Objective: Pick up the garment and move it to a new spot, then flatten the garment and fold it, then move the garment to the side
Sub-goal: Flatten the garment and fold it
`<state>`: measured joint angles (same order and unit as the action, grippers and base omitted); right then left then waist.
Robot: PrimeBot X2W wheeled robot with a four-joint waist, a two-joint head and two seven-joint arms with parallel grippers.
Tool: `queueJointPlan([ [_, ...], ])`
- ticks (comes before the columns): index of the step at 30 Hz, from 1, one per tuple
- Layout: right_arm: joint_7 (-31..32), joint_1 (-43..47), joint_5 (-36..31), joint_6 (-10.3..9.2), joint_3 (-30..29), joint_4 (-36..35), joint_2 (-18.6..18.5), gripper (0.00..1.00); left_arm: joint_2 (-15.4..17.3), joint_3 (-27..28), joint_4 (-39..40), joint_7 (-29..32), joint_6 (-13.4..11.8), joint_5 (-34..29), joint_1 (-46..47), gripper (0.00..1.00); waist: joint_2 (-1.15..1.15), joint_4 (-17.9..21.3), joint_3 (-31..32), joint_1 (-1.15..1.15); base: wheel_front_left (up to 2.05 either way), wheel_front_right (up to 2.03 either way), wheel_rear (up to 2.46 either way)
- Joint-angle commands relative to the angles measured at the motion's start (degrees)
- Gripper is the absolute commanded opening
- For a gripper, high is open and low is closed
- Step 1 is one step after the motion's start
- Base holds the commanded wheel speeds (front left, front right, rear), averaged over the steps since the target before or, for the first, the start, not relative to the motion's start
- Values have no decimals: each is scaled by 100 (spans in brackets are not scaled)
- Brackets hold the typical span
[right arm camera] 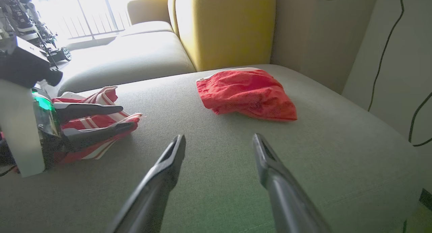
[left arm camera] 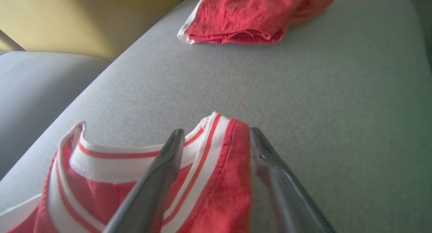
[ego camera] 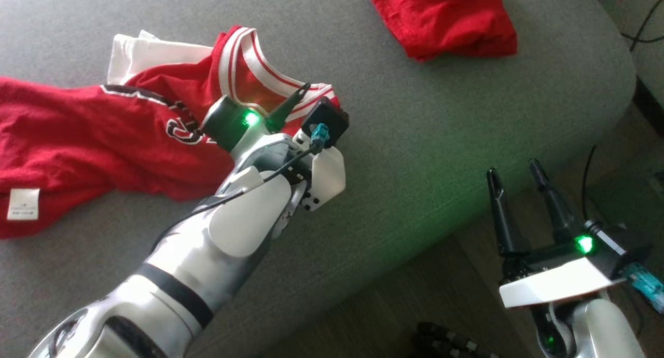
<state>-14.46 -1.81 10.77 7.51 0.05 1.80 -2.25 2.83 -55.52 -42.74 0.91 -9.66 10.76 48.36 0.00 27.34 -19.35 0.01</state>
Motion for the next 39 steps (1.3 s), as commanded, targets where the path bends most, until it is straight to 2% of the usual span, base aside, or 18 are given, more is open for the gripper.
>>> queueJointPlan([
  [1,-54,-133,72,-2,120,-163,-63,100,5,50,52,15,-22,91,321,100,0,27,-49,-1,0,0,0],
  [5,-54,-171,117,-2,141,-139,-63,100,5,-60,-126,85,102,297,456,100,0,40,-91,-1,0,0,0],
  [10,-54,-236,169,-2,215,-128,-63,100,5,-217,-318,244,66,448,601,100,0,76,-107,-1,0,0,0],
  [11,-54,-246,176,-2,224,-131,-63,100,5,-234,-344,236,54,479,624,93,0,85,-107,-1,0,0,0],
  [12,-54,-246,176,-2,224,-131,-63,100,5,-234,-344,236,54,479,624,93,0,85,-107,-1,0,0,0],
  [13,-54,-254,183,-2,230,-133,-63,100,5,-256,-366,200,39,496,649,49,0,93,-103,-1,0,0,0],
  [14,-54,-257,185,-2,233,-131,-63,100,5,-266,-390,168,40,536,662,15,0,98,-94,-1,0,0,0],
  [15,-54,-255,185,-2,234,-127,-63,100,5,-270,-414,143,49,589,670,0,0,101,-83,-1,0,0,0],
  [21,-54,-223,205,-2,217,-112,-63,100,5,-124,-473,-86,75,1056,725,0,0,87,46,-1,0,0,0],
  [28,-54,-163,169,-2,169,-101,-63,100,5,480,-55,-448,403,2116,1097,0,0,-34,392,-1,0,0,0],
  [35,-54,-25,90,-2,60,-70,-63,100,5,1200,241,-380,855,3161,1855,0,0,-231,916,-1,0,0,0],
  [39,-54,68,17,-2,-56,-67,-63,100,5,1781,537,-442,846,3957,2396,0,0,-405,1193,-1,0,0,0],
])
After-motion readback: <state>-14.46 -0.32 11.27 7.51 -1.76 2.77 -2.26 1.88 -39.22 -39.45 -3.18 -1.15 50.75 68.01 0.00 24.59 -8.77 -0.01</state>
